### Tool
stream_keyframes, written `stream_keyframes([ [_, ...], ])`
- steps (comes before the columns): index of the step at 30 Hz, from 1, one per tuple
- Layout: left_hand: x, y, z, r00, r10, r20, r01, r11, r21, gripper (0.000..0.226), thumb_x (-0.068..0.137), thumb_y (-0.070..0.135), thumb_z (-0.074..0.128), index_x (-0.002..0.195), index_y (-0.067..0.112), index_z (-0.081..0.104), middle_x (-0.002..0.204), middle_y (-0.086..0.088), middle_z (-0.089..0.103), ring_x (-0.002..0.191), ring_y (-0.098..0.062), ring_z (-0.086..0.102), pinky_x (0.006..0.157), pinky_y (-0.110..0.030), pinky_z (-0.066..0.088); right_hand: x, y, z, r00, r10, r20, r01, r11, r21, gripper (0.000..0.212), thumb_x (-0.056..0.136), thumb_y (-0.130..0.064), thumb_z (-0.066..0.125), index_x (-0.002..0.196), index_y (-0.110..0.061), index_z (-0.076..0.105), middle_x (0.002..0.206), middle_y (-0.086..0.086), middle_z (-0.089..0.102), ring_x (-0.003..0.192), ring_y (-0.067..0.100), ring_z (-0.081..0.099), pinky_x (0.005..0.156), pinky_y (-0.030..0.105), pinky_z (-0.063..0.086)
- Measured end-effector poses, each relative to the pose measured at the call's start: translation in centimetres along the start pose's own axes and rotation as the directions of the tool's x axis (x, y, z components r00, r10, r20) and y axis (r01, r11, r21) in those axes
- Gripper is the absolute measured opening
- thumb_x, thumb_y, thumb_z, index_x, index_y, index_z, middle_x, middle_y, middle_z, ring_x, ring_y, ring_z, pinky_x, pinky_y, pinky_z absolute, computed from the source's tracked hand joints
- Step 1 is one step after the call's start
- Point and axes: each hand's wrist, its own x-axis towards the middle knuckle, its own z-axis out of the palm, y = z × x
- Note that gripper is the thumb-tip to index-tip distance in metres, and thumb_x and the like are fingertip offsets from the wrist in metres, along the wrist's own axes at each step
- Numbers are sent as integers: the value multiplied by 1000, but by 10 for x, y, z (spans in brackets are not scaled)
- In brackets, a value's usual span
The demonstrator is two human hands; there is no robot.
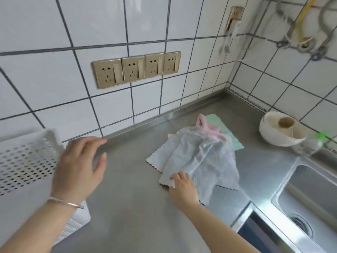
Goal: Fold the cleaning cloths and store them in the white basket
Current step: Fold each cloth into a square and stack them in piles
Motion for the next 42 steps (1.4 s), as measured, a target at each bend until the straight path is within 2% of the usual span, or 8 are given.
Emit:
stream_keyframes([
  [4, -20, 81, 106, 925, 170, 339, -147, 985, -92, 27, 71, 27, 51, 95, 23, 62, 87, 3, 65, 78, -17, 61, 68, -23, 38, 17, 58, 5, 999, -15, 52, 18, 999, -45, 36, 87, -22, 49, 122, -17, 49, 124, 0, 45, 120, 23, 38, 91, 26, 33],
  [7, -56, 98, 173, 813, 104, 573, -110, 994, -24, 53, 43, 20, 79, 90, 29, 58, 82, 9, 66, 73, -14, 62, 53, -21, 51, 30, 88, 13, 994, -93, 50, 97, 993, -75, 31, 79, -23, 59, 108, -12, 55, 112, 4, 52, 108, 28, 47, 82, 28, 35],
  [12, -98, 118, 218, 709, -58, 703, -12, 996, 93, 77, 33, 19, 81, 103, 34, 51, 95, 11, 63, 78, -15, 64, 56, -25, 52, 44, 120, 27, 978, -198, 66, 207, 958, -200, 42, 46, -42, 78, 73, -18, 58, 79, -2, 58, 68, 21, 58, 57, 26, 50],
  [21, -93, 125, 228, 832, -52, 552, 37, 999, 39, 31, 57, 11, 68, 78, 32, 72, 82, 13, 69, 80, -10, 50, 61, -25, 49, 50, 151, 31, 945, -325, 23, 321, 917, -237, 22, 52, -29, 54, 69, -16, 58, 78, 0, 57, 68, 21, 57, 57, 27, 51],
  [24, -80, 131, 228, 850, -24, 526, 20, 1000, 14, 19, 60, 16, 63, 73, 28, 71, 74, 15, 69, 81, -7, 47, 60, -19, 47, 53, 166, 19, 953, -304, 6, 292, 910, -294, 24, 43, -29, 63, 63, -16, 60, 72, 0, 56, 62, 22, 58, 50, 27, 49],
  [31, -33, 171, 215, 870, 73, 487, -64, 997, -35, 25, 69, 29, 42, 64, 28, 66, 57, 14, 64, 52, -7, 60, 56, -13, 44, 47, 123, -16, 983, -128, -132, 110, 985, -131, 53, 61, -67, 44, 74, -17, 58, 72, -5, 57, 64, 19, 58, 52, 31, 48],
  [38, 12, 185, 179, 934, 68, 350, -75, 997, 7, 25, 72, 27, 42, 67, 25, 66, 58, 8, 65, 48, -15, 60, 51, -19, 44, 52, 116, -50, 993, 41, -110, -28, 992, 122, 15, 81, -10, 51, 94, -10, 45, 90, 5, 57, 78, 30, 55, 59, 31, 35],
  [42, 39, 160, 124, 946, -23, 324, 14, 999, 28, 39, 77, 32, 32, 77, 24, 70, 67, 3, 68, 57, -24, 64, 47, -24, 38, 60, 141, -102, 965, -127, -229, 158, 980, 122, 8, 88, -8, 55, 91, -12, 61, 71, -4, 56, 63, 24, 56, 49, 29, 40],
])
